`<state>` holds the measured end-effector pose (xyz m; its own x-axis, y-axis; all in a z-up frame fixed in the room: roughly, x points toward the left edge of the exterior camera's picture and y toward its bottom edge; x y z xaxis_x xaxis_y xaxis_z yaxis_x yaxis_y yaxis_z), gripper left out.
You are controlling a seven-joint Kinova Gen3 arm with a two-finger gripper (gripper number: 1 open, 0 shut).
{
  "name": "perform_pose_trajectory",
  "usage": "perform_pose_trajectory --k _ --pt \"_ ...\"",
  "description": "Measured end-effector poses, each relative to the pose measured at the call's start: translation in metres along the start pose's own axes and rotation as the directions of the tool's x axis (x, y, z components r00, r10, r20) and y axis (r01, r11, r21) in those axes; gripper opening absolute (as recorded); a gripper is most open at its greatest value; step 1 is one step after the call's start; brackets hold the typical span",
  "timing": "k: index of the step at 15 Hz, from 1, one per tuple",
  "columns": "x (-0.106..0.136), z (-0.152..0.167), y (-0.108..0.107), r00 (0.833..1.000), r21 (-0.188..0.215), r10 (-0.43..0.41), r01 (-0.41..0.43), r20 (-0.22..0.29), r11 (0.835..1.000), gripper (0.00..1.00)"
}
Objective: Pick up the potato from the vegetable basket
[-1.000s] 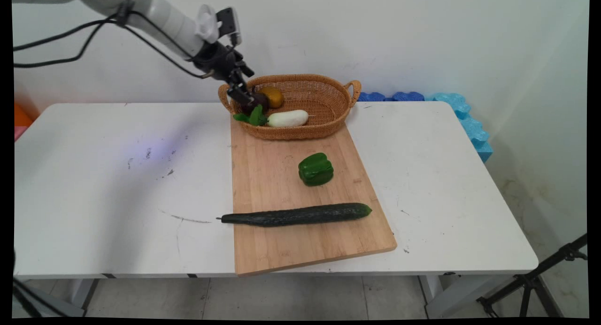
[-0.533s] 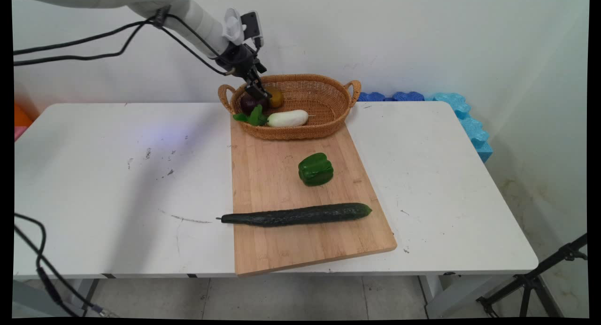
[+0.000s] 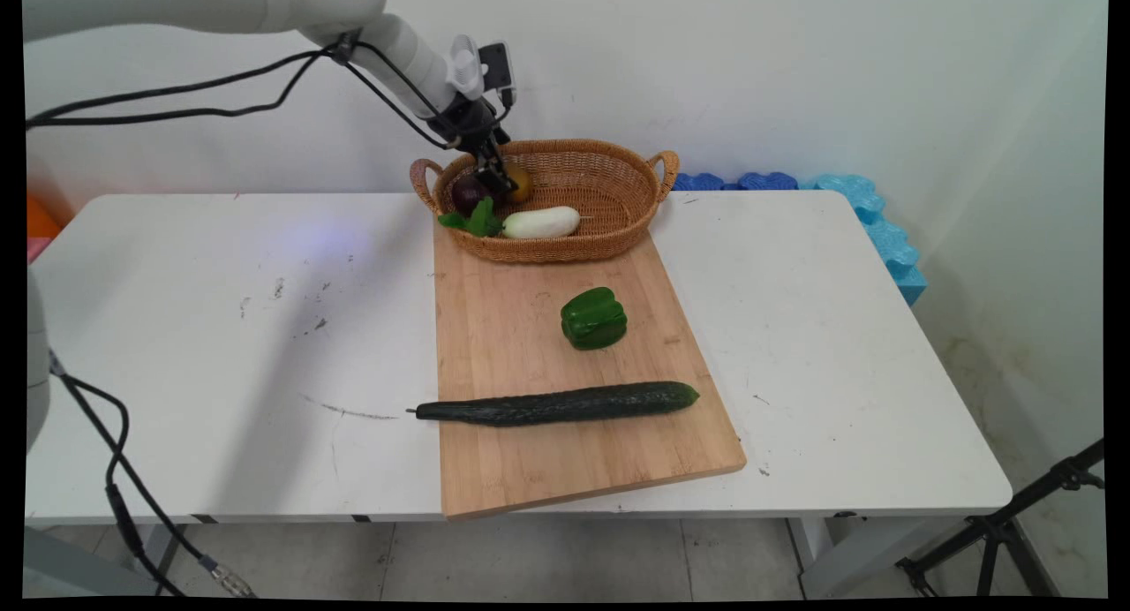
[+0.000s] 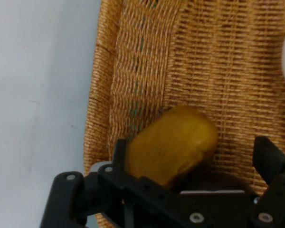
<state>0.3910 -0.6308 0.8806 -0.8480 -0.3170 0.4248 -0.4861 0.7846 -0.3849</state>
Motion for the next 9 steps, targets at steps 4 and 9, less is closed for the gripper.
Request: perform_pose_trajectory --k 4,9 --pt "0.000 0.018 -0.004 1.000 -0.006 0.014 -0.014 0.023 1.000 1.00" --pt "0.000 0.033 -0.005 0.999 -0.016 0.027 -0.027 0.044 1.000 1.00"
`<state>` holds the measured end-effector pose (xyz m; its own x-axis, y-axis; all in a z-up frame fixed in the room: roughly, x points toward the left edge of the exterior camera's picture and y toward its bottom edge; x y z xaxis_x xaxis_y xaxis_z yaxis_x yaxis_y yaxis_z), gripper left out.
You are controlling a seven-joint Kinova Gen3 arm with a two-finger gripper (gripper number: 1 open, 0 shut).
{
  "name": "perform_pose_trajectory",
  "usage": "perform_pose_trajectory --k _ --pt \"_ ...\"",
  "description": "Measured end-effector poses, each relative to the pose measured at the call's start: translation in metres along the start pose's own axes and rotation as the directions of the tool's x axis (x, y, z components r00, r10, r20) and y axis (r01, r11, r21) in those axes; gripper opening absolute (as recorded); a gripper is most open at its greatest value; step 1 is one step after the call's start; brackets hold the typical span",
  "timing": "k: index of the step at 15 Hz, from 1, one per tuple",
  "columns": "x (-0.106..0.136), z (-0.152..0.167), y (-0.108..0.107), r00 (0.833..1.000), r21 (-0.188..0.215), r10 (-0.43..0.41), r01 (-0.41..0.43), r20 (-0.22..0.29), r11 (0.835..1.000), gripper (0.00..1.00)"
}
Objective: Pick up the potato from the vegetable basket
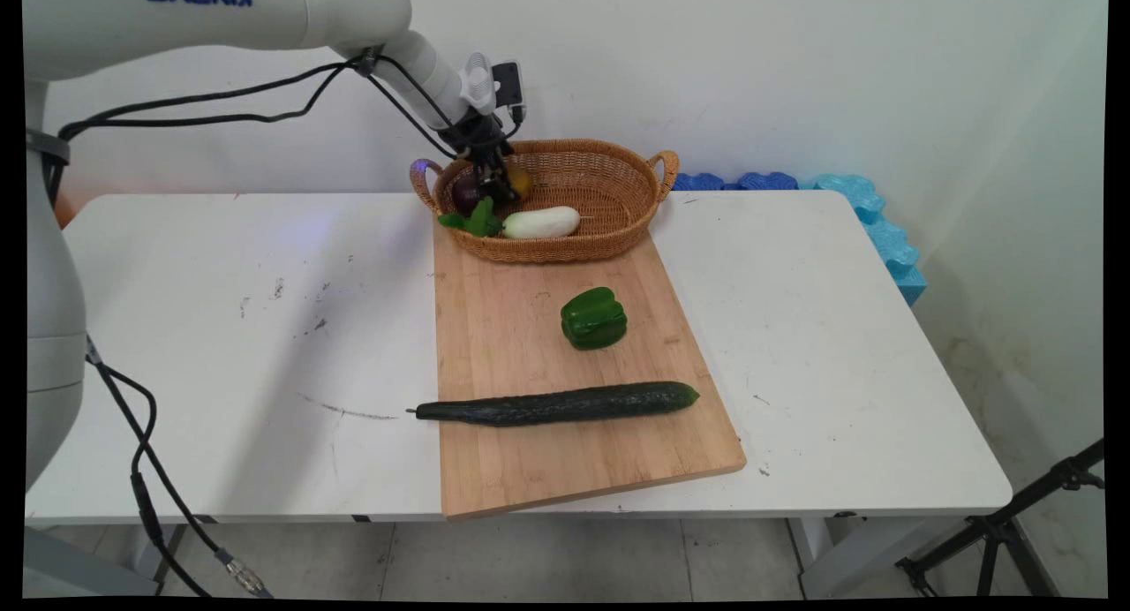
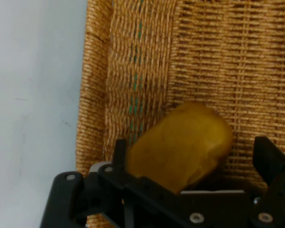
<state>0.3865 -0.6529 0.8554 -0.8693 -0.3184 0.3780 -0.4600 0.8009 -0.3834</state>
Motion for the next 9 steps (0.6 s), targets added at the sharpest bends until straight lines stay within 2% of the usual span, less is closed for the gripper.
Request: perform_pose_trajectory --k 9 --pt "0.002 0.021 0.000 1.000 -0.011 0.005 -0.004 0.017 1.000 1.00"
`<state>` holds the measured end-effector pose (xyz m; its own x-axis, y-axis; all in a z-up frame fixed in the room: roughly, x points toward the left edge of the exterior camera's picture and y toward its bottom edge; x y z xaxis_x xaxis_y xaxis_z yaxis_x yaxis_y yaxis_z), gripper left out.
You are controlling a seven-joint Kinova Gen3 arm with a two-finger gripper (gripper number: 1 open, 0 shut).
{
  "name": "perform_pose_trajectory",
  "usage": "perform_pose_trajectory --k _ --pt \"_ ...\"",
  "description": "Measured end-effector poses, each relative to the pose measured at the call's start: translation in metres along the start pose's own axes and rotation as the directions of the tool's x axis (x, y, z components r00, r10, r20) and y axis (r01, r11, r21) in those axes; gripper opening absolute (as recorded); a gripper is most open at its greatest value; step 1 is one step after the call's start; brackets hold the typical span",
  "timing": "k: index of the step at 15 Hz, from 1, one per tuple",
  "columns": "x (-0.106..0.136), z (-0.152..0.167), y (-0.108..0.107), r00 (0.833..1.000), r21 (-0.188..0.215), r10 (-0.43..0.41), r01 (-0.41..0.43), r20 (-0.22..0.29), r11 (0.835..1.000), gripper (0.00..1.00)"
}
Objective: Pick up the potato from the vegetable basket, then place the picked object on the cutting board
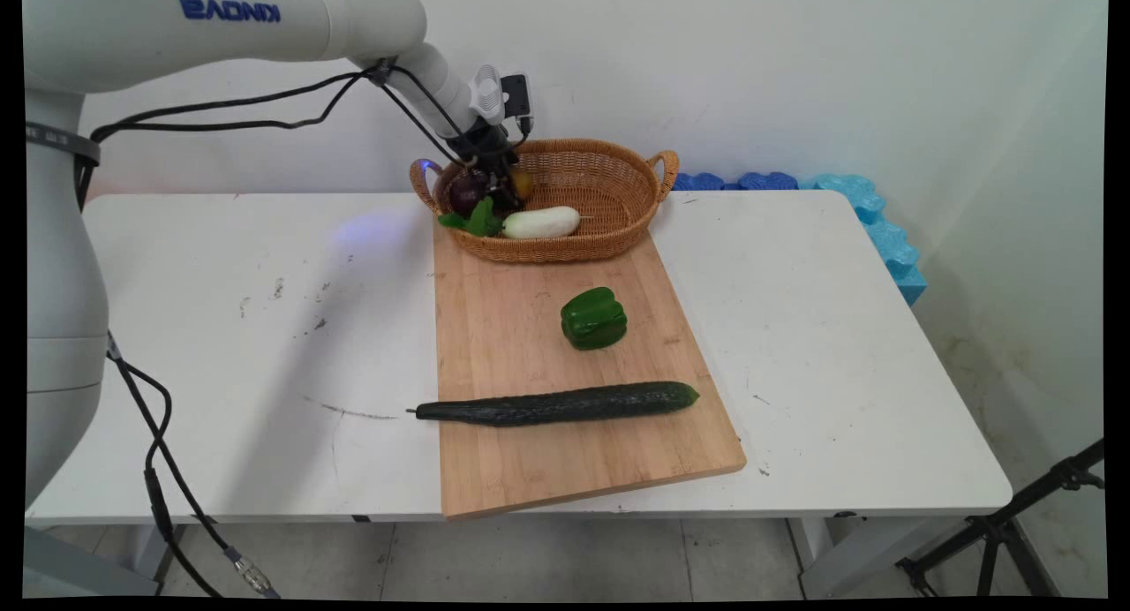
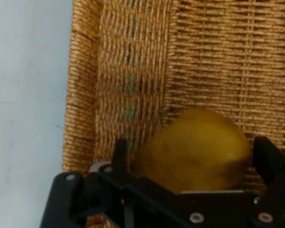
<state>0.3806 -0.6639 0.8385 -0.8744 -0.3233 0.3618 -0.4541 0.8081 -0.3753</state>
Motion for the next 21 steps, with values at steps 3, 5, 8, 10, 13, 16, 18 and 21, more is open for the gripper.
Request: perform_pose_trajectory --k 3,5,8,10,13,16,18,21 --pt "0.001 0.003 0.000 1.000 0.002 -0.001 0.001 -0.002 1.000 0.00" --pt "0.002 0.005 0.000 1.000 0.002 -0.002 0.002 -0.003 1.000 0.00" --pt "0.003 0.007 0.001 1.000 0.001 -0.004 0.004 -0.007 1.000 0.00" --pt "0.005 0.008 0.003 1.000 -0.001 -0.007 0.007 -0.010 1.000 0.00" --pt "0.008 0.007 0.004 1.000 0.000 -0.015 0.015 -0.018 1.000 0.00" --pt "0.015 0.000 0.005 0.999 0.008 -0.026 0.026 -0.033 1.000 0.00" --pt "0.021 -0.007 0.005 0.998 0.018 -0.031 0.031 -0.046 0.999 0.00" --pt "0.027 -0.021 0.007 0.998 0.032 -0.031 0.033 -0.062 0.999 0.00"
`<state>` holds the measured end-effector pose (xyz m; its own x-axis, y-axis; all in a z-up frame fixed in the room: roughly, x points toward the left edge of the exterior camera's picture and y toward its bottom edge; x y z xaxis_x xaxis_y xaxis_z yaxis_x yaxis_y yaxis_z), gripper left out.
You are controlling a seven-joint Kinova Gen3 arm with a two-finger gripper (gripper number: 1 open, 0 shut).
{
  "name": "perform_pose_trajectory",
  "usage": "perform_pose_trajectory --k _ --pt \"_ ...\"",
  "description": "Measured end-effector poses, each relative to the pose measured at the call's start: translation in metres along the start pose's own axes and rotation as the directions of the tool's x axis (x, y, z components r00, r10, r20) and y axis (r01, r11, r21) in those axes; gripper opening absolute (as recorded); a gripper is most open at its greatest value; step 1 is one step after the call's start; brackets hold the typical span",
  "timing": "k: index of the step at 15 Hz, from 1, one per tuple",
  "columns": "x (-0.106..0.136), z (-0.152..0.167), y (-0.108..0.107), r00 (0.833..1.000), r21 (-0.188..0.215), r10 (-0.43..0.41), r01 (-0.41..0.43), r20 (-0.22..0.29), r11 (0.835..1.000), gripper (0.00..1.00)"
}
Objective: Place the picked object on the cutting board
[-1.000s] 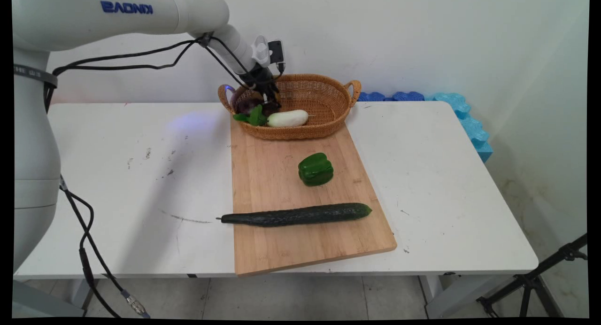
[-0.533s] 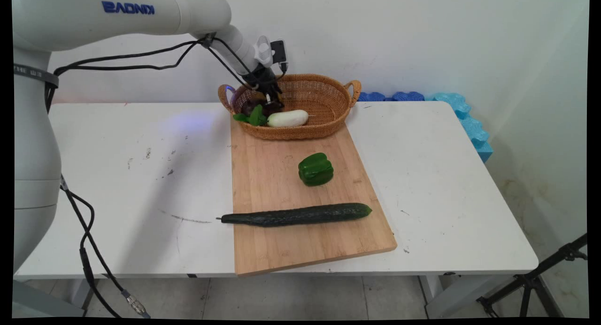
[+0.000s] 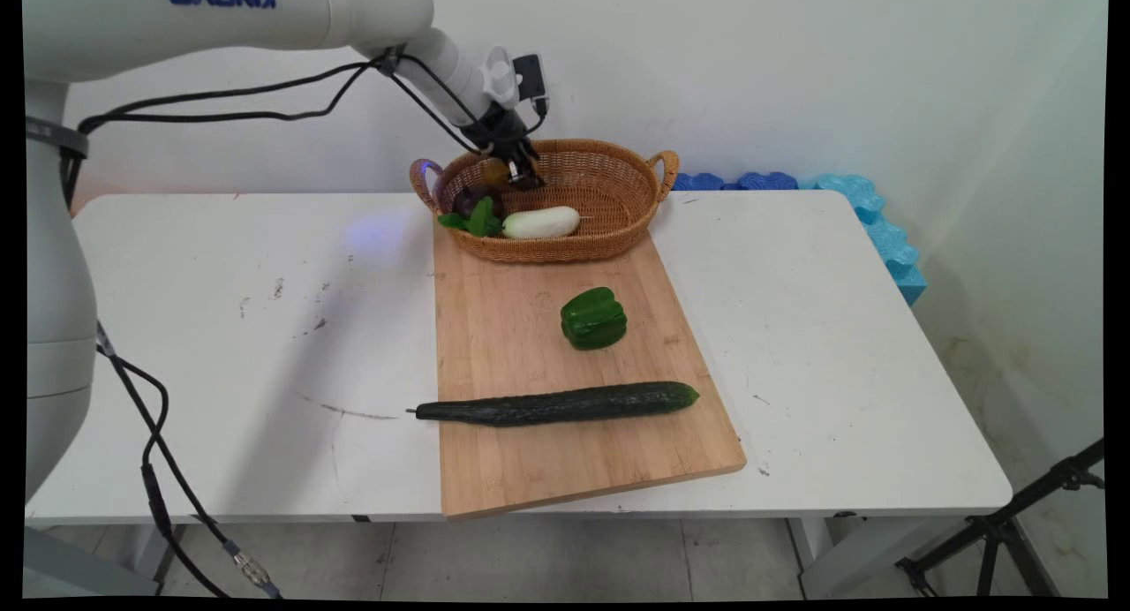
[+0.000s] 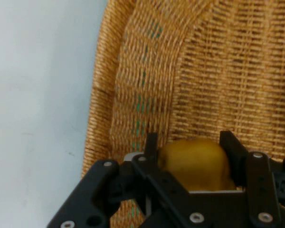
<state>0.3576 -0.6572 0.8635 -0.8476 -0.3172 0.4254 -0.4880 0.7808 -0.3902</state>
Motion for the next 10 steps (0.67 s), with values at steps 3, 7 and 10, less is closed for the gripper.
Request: perform_pose_trajectory --k 3,7,10 --pt "0.008 -0.022 0.004 1.000 0.015 0.001 0.000 -0.022 1.000 0.00" --pt "0.017 -0.058 0.019 0.999 0.026 -0.005 0.007 -0.050 1.000 0.00" --pt "0.021 -0.086 0.037 0.997 0.018 -0.020 0.021 -0.070 1.000 0.00"
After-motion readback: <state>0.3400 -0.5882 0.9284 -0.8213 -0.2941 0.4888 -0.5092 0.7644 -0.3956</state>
